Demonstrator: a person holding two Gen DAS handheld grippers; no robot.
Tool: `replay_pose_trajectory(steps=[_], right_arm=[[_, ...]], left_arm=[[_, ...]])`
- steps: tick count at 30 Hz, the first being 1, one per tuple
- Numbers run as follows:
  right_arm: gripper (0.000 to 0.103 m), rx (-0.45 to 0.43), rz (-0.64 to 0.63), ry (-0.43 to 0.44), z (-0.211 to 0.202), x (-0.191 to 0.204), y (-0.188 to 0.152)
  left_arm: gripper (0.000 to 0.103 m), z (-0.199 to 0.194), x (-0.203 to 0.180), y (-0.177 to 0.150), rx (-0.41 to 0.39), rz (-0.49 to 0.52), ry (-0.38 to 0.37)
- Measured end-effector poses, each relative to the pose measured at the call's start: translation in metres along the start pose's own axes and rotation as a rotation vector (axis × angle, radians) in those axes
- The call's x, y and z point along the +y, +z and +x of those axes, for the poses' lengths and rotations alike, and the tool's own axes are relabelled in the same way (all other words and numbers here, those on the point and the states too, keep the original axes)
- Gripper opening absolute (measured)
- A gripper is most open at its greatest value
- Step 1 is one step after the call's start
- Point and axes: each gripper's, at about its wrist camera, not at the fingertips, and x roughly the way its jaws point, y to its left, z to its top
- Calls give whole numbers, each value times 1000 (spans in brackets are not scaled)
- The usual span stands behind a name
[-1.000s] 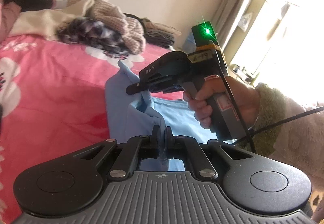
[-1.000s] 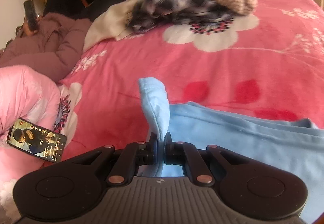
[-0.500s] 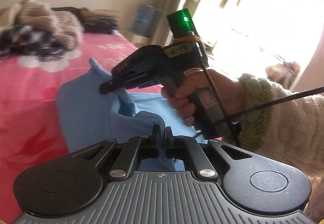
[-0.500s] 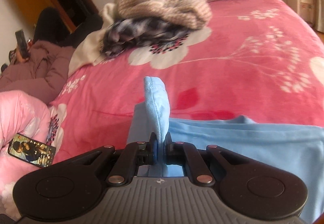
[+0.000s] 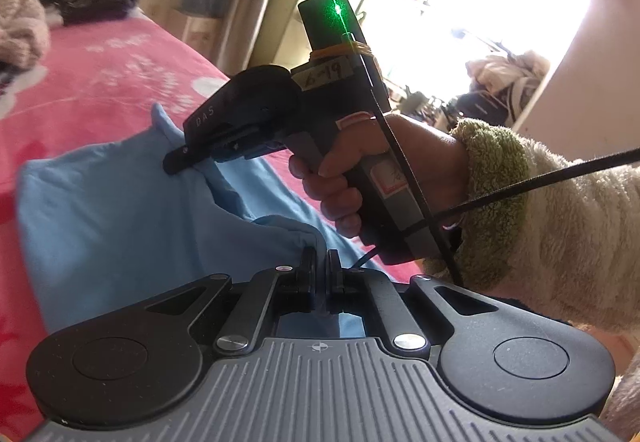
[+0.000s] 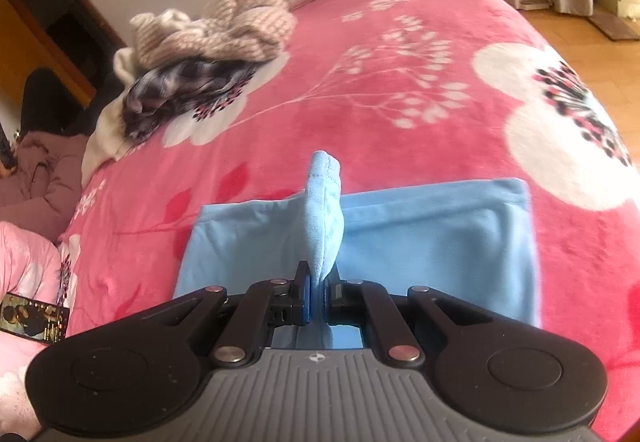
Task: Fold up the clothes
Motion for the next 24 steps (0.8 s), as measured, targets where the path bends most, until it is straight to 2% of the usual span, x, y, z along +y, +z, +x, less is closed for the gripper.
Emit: replay_pose_trajectory(steps=[10, 24], right_arm=[[6, -34, 68, 24, -19, -46, 2], [6, -56, 141, 71, -31, -88, -9]], left_arm=[[2, 28, -22, 12, 57, 22, -51], [2, 49, -37, 11, 92, 62, -66]])
